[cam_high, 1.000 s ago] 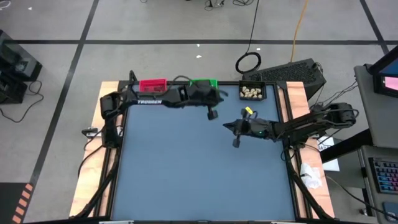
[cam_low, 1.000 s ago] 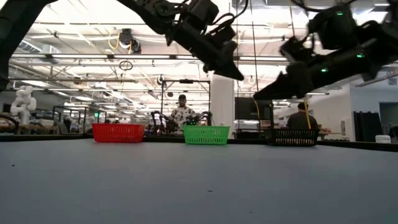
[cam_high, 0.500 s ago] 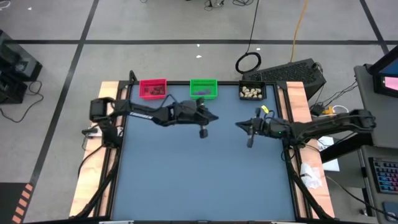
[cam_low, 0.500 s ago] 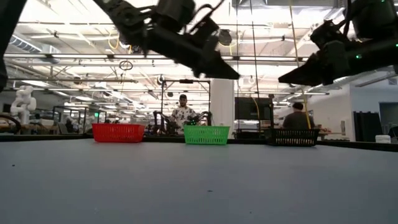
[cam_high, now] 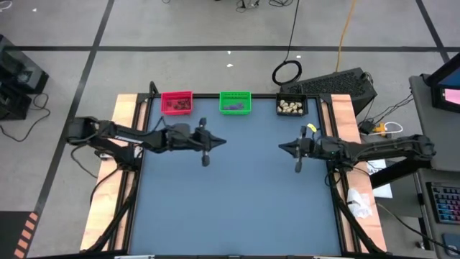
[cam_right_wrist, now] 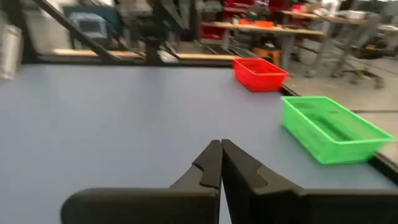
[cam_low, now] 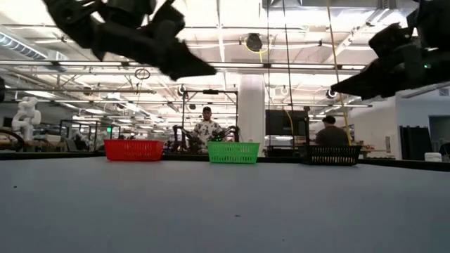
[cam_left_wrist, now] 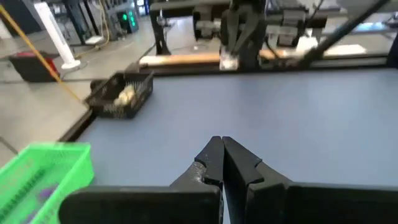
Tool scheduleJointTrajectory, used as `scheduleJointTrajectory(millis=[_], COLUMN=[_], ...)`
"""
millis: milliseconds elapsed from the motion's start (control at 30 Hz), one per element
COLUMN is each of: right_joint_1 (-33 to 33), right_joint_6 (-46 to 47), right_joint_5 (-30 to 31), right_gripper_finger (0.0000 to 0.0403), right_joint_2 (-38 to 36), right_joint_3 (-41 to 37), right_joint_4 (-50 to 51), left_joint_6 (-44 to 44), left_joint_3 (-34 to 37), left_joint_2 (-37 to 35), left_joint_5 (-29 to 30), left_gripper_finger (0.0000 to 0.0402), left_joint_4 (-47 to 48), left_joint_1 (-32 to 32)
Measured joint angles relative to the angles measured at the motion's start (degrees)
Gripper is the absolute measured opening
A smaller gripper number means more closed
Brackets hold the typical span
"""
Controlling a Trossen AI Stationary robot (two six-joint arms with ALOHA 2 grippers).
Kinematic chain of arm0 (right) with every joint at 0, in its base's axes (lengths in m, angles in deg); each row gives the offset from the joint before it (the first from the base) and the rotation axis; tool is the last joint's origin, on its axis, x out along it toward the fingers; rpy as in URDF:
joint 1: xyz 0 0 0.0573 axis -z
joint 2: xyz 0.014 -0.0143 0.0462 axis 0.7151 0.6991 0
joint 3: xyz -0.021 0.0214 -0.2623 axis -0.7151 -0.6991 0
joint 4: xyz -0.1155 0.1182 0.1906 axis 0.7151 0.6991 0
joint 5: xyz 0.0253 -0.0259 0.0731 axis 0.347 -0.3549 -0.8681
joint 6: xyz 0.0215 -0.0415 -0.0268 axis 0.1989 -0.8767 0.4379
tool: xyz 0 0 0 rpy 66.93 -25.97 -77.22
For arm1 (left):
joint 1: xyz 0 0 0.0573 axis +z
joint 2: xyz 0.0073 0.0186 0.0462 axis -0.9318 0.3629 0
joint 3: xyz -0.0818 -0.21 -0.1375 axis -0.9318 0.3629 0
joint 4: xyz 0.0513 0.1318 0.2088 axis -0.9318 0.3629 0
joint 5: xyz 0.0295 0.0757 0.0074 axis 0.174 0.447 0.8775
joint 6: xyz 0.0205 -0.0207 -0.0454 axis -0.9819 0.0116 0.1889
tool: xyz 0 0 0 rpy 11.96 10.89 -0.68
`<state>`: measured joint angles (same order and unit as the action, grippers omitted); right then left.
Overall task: Sort Halloween decoration
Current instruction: Return to Home Position
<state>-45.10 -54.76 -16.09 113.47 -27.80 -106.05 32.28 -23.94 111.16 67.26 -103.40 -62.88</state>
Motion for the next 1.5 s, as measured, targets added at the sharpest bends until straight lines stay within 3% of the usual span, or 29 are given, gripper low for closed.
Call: scheduleJointTrajectory(millis=[167, 633, 900, 1167, 1300, 1500], right_joint_1=[3.6, 10.3, 13.2, 14.8, 14.9, 15.3], right_joint_6=[2.2, 2.5, 1.3, 2.2, 2.4, 2.8], right_joint_5=[-7.8, -7.4, -7.7, -7.9, -8.7, -7.6], right_gripper_finger=[0.0000, 0.0000, 0.0000, 0.0000, 0.0000, 0.0000], right_joint_2=[-6.9, -27.0, -29.8, -29.8, -29.8, -29.8], right_joint_3=[-3.2, -3.7, -3.8, -3.8, -3.8, -3.8], right_joint_4=[0.4, 18.5, 19.3, 19.6, 19.9, 19.8], left_joint_6=[1.0, 4.5, 5.7, 5.5, 4.6, 4.5], left_joint_3=[6.9, 25.1, 34.2, 34.3, 34.3, 34.3], left_joint_2=[-7.8, -31.7, -44.9, -65.0, -79.3, -79.4], left_joint_5=[0.0, 2.0, 1.7, 2.8, 8.6, 7.9], left_gripper_finger=[0.0000, 0.0000, 0.0000, 0.0000, 0.0000, 0.0000], left_joint_4=[0.0, -1.5, -1.0, 16.3, 29.9, 30.4], left_joint_1=[0.0, -1.8, -1.8, -1.7, -1.7, 0.4])
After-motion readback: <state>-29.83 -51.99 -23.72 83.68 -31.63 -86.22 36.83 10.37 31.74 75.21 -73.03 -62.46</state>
